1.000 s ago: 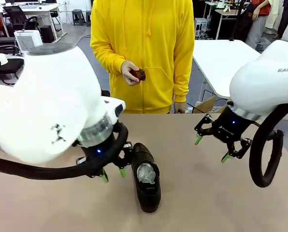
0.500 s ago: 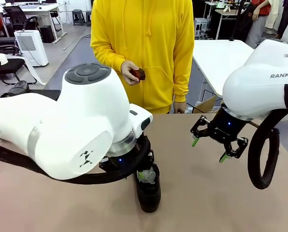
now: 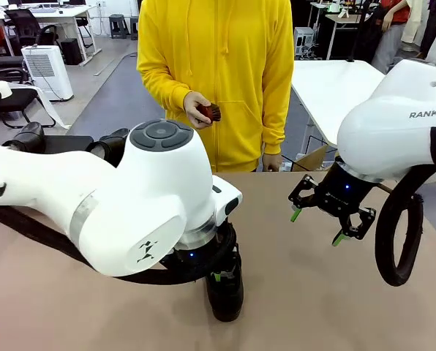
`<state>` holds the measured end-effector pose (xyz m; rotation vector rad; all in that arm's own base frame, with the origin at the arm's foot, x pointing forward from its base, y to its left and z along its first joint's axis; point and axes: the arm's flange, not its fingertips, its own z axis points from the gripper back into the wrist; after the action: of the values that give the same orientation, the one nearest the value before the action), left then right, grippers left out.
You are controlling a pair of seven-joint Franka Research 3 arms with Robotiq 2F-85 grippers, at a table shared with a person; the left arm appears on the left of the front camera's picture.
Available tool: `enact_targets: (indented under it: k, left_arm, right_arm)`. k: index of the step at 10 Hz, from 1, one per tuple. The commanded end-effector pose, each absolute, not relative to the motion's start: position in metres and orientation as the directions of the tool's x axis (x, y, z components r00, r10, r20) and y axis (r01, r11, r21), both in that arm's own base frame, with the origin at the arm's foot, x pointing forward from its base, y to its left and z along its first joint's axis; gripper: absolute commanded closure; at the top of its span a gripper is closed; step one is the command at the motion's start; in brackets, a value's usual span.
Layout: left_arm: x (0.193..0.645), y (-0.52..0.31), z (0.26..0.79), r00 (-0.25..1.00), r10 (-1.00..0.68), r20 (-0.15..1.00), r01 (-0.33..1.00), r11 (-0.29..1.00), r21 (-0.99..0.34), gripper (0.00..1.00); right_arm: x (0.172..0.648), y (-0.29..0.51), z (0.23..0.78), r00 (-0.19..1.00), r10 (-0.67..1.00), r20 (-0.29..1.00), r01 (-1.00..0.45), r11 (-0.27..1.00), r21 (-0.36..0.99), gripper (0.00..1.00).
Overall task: Organize the shoes by placing them on the stand.
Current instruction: Place the Shoe from the middle of the table onto the Shoes Stand.
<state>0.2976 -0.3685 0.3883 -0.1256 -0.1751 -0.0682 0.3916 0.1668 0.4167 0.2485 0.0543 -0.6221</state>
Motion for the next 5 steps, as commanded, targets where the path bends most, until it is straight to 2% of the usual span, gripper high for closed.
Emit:
enact_targets:
  k: [1, 5]
  left_arm:
    - [0.310, -0.383, 0.379, 0.983, 0.009, 0.185, 0.009, 0.995, -0.101, 0.52]
    - [0.328, -0.393, 0.358, 0.970, 0.115, 0.212, -0.105, 0.993, -0.061, 0.52]
  right_arm:
    - [0.396, 0.165, 0.419, 0.823, -0.556, -0.117, 0.567, 0.795, 0.216, 0.00]
    - [0.396, 0.165, 0.419, 0.823, -0.556, -0.117, 0.567, 0.795, 0.216, 0.00]
